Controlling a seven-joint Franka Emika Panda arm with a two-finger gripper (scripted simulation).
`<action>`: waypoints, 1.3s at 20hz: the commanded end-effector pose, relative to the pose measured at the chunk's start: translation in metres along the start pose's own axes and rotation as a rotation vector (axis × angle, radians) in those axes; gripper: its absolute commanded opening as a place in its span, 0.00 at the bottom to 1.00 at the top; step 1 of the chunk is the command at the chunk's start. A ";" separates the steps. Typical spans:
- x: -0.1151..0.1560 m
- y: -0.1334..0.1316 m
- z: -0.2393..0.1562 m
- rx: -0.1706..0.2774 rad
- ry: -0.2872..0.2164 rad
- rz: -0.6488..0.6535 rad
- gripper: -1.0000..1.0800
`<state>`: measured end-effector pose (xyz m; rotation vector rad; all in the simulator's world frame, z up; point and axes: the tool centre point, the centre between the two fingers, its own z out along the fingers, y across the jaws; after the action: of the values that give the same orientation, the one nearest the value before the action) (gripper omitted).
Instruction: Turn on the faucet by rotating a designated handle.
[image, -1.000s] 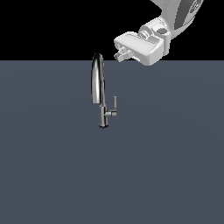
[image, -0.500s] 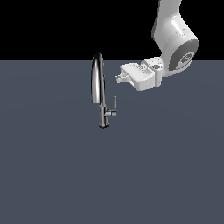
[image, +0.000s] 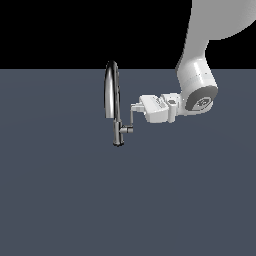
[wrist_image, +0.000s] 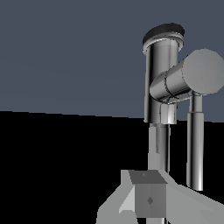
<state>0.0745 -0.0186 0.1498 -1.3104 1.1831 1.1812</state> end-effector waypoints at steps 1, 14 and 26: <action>0.010 -0.002 0.003 0.027 -0.026 0.025 0.00; 0.020 0.001 0.007 0.053 -0.052 0.051 0.00; 0.011 0.031 0.008 0.053 -0.052 0.050 0.00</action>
<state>0.0505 -0.0127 0.1330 -1.2083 1.2133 1.1980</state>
